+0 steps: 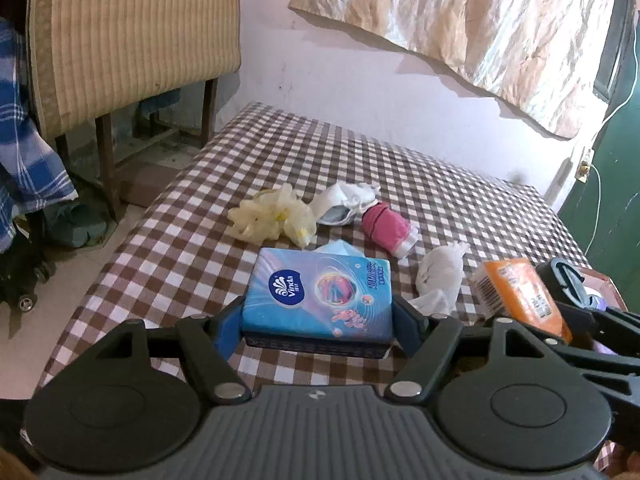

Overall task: Organize soft objects
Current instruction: 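Grasp the orange tissue pack with the right gripper while the left lifts the blue pack, then carry both tissue packs over the pink-rimmed white box with both grippers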

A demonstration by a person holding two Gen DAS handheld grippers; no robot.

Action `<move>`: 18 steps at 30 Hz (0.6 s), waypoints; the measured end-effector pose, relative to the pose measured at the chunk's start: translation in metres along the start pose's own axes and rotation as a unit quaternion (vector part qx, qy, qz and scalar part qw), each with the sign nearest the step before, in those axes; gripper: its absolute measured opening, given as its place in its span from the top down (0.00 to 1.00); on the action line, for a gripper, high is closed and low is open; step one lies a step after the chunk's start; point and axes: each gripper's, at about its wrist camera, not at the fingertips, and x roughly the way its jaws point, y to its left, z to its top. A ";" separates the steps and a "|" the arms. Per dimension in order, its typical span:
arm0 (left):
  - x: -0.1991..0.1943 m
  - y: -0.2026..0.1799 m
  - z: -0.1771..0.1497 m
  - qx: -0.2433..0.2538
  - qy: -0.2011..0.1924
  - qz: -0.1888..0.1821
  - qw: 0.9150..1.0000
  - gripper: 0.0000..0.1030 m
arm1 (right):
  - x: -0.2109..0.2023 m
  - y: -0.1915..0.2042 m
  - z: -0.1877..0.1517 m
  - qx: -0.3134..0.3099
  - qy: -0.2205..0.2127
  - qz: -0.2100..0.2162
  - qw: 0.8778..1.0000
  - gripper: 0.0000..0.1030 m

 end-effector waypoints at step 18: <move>-0.012 -0.038 0.028 0.035 -0.014 -0.011 0.999 0.26 | -0.039 -0.030 0.027 0.010 -0.057 -0.035 0.998 0.40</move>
